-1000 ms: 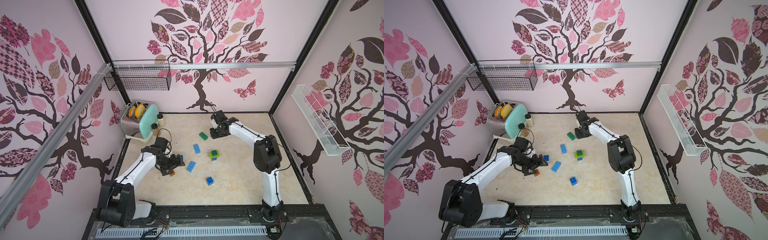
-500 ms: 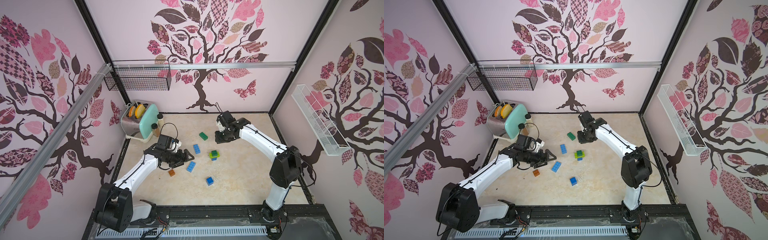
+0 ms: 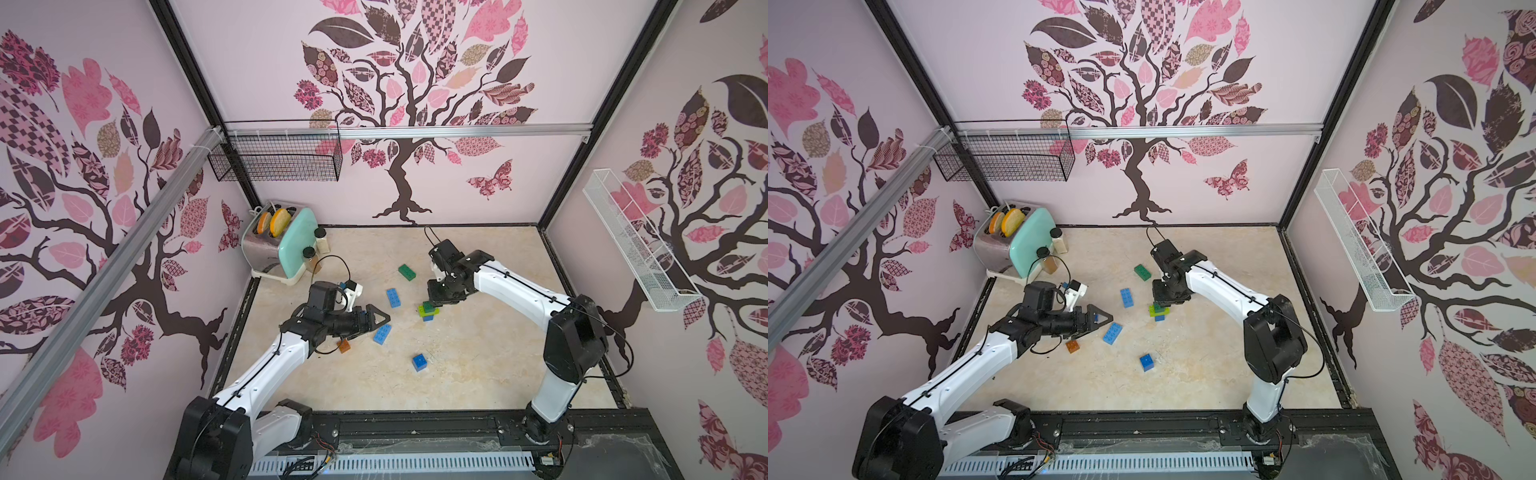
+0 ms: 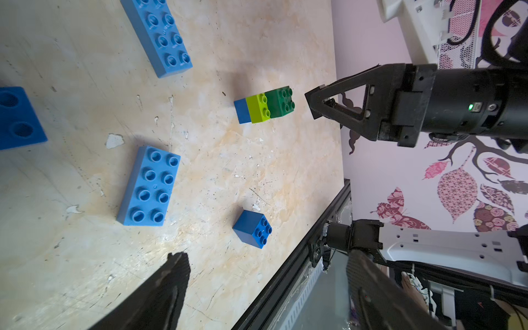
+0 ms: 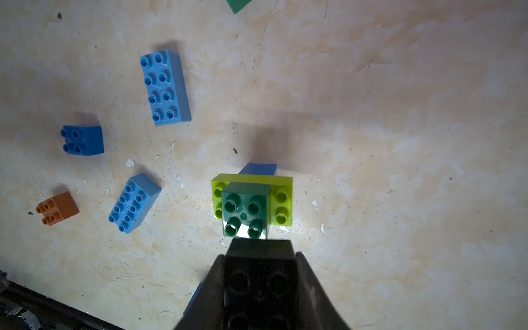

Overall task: Assemble the letter f with lego
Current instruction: Assemble the lego brick with the lego brick.

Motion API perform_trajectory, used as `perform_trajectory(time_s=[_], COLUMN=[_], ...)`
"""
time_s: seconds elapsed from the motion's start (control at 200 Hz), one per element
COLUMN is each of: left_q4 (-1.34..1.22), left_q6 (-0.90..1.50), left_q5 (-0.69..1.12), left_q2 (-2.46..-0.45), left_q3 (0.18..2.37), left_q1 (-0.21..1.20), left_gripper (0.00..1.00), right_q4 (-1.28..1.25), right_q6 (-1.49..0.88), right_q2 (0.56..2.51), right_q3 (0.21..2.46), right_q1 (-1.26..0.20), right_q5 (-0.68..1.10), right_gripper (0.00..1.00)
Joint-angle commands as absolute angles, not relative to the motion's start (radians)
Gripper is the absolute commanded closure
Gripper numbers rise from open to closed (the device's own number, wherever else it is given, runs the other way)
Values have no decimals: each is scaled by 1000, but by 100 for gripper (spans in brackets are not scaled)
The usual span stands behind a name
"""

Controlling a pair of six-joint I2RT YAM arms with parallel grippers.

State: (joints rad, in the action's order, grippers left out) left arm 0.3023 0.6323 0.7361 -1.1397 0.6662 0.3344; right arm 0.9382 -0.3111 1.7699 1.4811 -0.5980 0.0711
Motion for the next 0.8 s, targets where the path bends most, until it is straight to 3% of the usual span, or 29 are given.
perform_trajectory(time_s=[0.0,0.795], left_q4=[228,286], left_q6=[671,650], left_q5=[790,753], left_q2=[-1144,-1199], left_q3=[649,667], left_q1=[323,250], left_gripper=[10,10], right_q4=[935,982], right_q6=[-340,-331], right_q2=[1783,1876], right_q3=[1532,1608], right_q1=[-600,-651], right_q5=[54,-19], right_gripper=[73,76])
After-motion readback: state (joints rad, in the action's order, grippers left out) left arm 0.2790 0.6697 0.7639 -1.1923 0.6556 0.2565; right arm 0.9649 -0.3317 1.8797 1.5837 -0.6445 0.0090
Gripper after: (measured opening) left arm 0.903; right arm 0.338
